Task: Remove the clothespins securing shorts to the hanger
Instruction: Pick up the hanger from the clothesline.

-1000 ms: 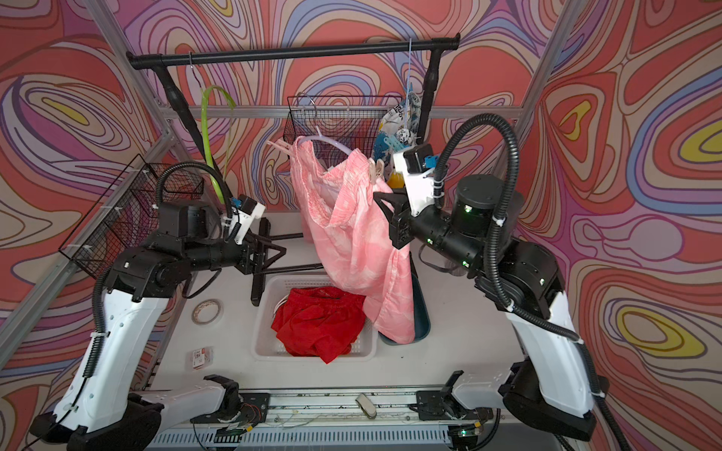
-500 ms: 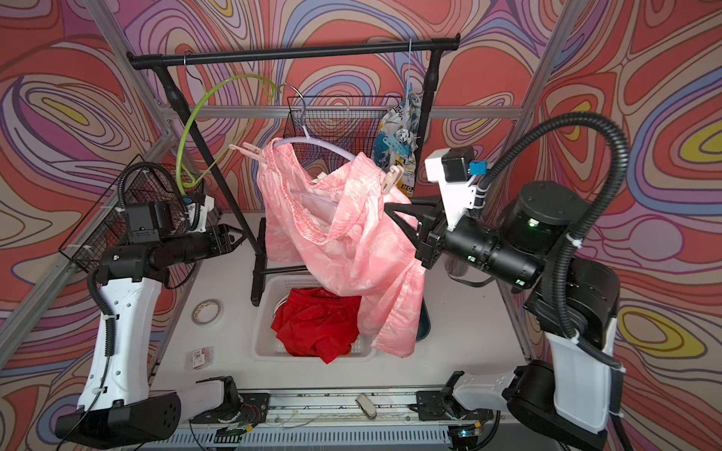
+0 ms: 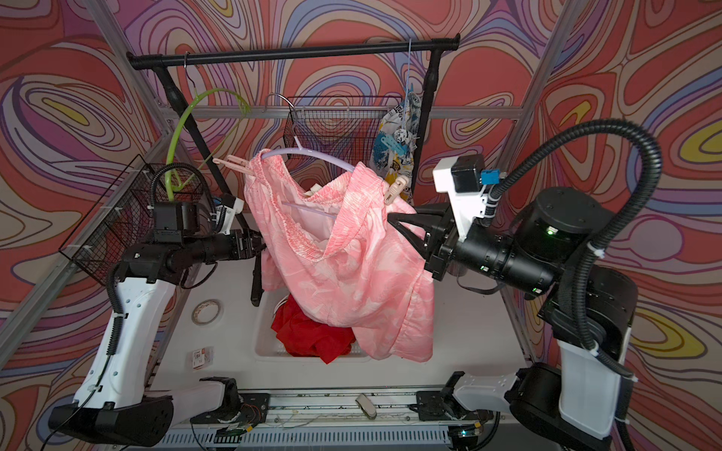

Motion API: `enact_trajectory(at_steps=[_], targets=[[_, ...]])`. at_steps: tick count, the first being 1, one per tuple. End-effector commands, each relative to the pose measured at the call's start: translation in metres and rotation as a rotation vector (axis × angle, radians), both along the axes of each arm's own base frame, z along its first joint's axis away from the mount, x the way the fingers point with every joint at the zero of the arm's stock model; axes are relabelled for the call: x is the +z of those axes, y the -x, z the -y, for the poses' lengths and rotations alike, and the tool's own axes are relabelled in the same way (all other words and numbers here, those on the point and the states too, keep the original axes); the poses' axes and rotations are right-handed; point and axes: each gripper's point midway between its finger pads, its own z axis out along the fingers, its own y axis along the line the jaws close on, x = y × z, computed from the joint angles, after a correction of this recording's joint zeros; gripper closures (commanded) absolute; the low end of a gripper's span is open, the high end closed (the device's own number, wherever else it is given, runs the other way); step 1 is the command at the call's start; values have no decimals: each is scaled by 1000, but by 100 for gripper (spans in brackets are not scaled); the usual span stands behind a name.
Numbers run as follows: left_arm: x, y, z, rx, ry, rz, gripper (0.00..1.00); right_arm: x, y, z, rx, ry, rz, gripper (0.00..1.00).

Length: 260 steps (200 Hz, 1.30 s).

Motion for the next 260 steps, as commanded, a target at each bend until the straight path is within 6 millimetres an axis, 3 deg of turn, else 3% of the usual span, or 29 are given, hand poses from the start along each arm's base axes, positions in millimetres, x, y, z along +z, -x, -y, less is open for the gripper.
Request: enact_trajectory(at_steps=[1,21,37,76,96,111,137,154,179,218,233,260], targets=[[-6,15,14,-50,-3,10,47,19,-8,-20,49,-42,78,100],[-15,32,33,-153,21,10,46,19,-11,-36,108,-26,81,100],[-20,43,34,-183,5,-4,46,16,-15,-47,139,-10,76,100],[-45,85,22,-199,-69,-75,46,-5,-45,-73,127,49,44,100],[-68,103,4,-149,-164,-141,45,-15,-53,-87,155,70,33,100],[-74,116,-8,-119,-219,-137,45,-24,-56,-94,178,92,18,100],[-54,142,-8,-174,-221,-15,41,-41,-62,-85,115,145,6,100],[-40,149,-9,-190,-229,33,40,-44,-56,-74,95,160,21,100],[-13,143,-14,-138,-242,113,40,-43,-42,-56,77,160,38,100],[48,130,-19,-36,-195,305,41,-43,-24,-25,22,191,87,100],[64,127,-11,-72,-165,360,41,-41,-16,-18,23,185,97,100],[73,115,18,-265,-104,362,42,-46,-13,-12,12,193,96,100]])
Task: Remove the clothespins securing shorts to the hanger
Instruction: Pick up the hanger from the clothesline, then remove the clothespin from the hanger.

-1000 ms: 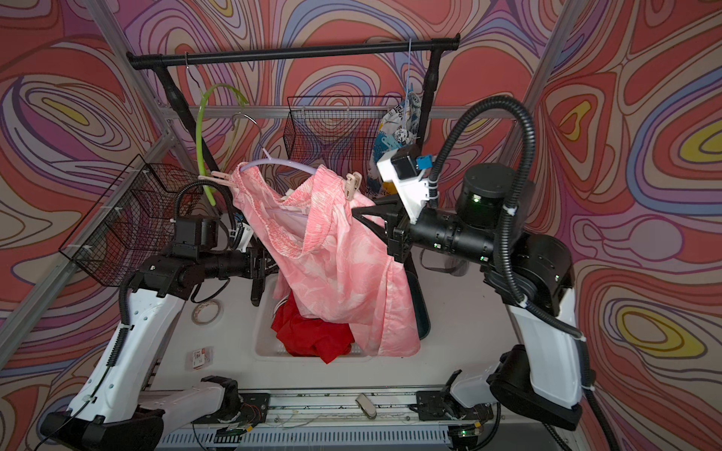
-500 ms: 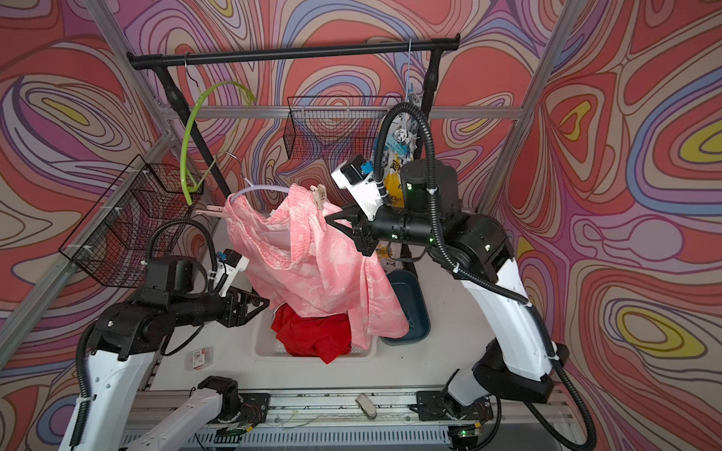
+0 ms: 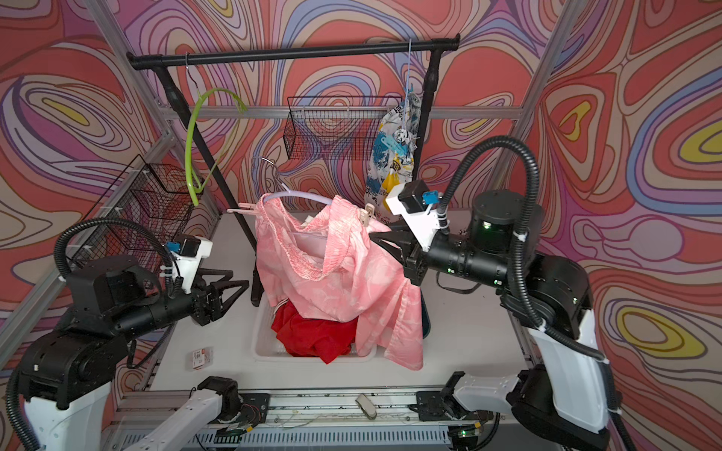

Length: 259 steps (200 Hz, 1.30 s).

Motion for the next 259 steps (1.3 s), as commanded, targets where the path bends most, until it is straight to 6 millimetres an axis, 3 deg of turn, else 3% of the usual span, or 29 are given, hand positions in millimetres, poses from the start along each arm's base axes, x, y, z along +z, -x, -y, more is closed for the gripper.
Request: enact_trajectory(at_steps=[1,21,38,50,103,162,202,259], targets=[[10,-18,26,-169,31,6,42,9,-2,2,-10,-14,65,100],[34,-36,22,-216,141,33,43,7,-4,5,-32,-9,60,100],[65,-51,-2,-194,273,120,43,8,-4,6,-37,-15,69,100],[74,-58,-12,-202,301,155,43,12,-2,5,-26,-28,78,100],[78,-79,-20,-351,332,265,42,18,-10,-2,-31,-48,75,100],[43,-93,-25,-350,280,308,41,27,-6,-3,-17,-94,56,100],[38,-107,-30,-332,277,345,41,27,-4,-12,27,-109,21,100],[68,-109,-20,-454,325,461,42,23,-7,-25,66,-108,-15,100]])
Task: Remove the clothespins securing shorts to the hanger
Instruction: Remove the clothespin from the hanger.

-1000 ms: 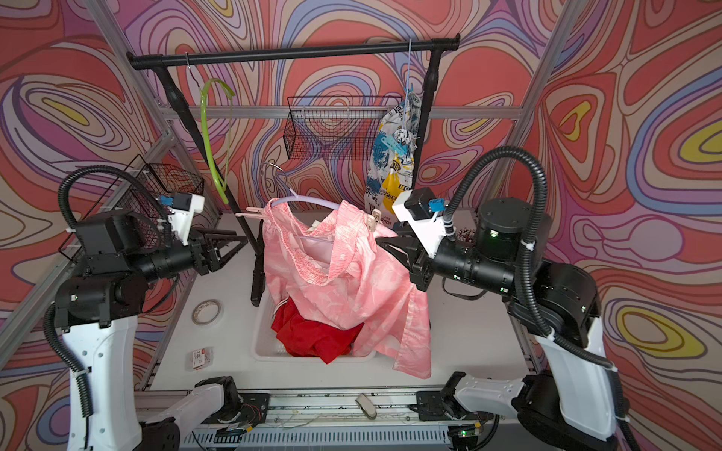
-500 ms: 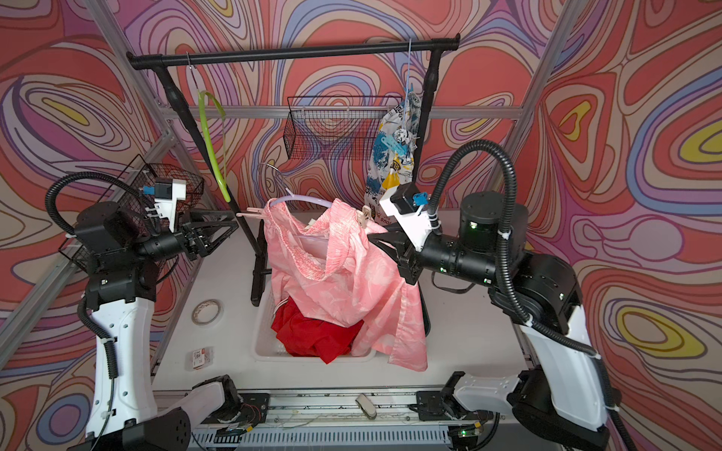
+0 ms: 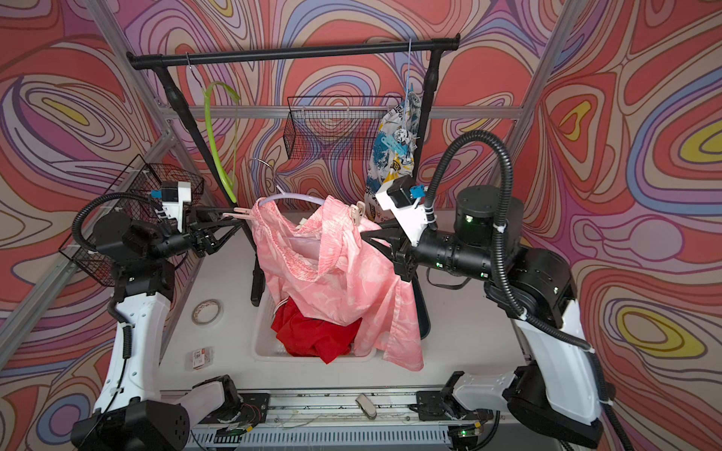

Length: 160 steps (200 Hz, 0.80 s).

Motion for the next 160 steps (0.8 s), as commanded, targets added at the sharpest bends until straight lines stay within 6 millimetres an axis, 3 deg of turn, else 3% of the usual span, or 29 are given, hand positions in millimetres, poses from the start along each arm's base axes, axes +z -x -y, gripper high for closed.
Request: enact_trajectory(at_steps=[1,43,100,160], targets=[[30,13,9,-68,-4,137,42,35,8,-2,41,-103,81,100],[32,9,13,-145,18,94,44,41,10,2,30,-126,99,100],[20,25,24,-188,-21,82,43,48,8,4,13,-141,125,100],[21,25,24,-185,-9,80,53,44,6,-1,26,-133,113,100]])
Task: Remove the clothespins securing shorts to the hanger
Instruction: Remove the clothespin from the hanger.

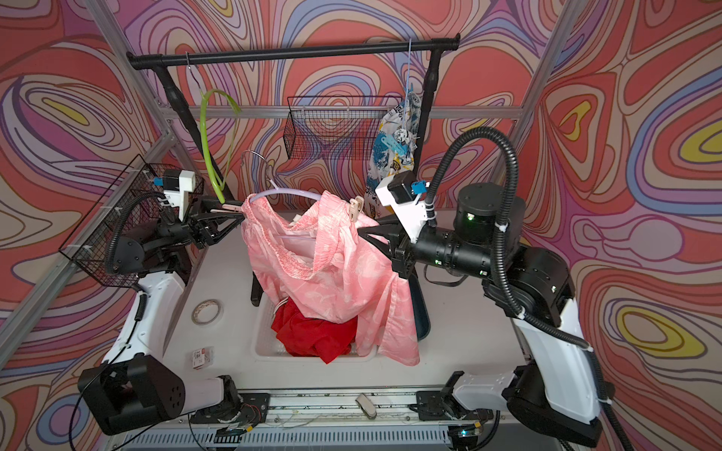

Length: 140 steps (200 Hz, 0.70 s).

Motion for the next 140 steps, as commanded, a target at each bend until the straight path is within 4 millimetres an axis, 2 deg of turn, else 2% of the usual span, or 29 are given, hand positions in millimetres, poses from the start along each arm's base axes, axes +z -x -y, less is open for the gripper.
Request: enact_trajectory(at_steps=[1,50,80,118,140], targets=[[3,14,5,-15,-30,64,53,31,4,0,14,-88,92,100],[7,16,5,-14,-28,73,54,31,7,4,10,-82,97,100],[9,16,5,-11,-21,74,64,30,7,5,8,-77,99,100],[13,19,5,-5,-25,89,67,28,6,4,8,-68,98,100],[16,22,4,-1,-27,100,78,26,5,4,6,-63,95,100]])
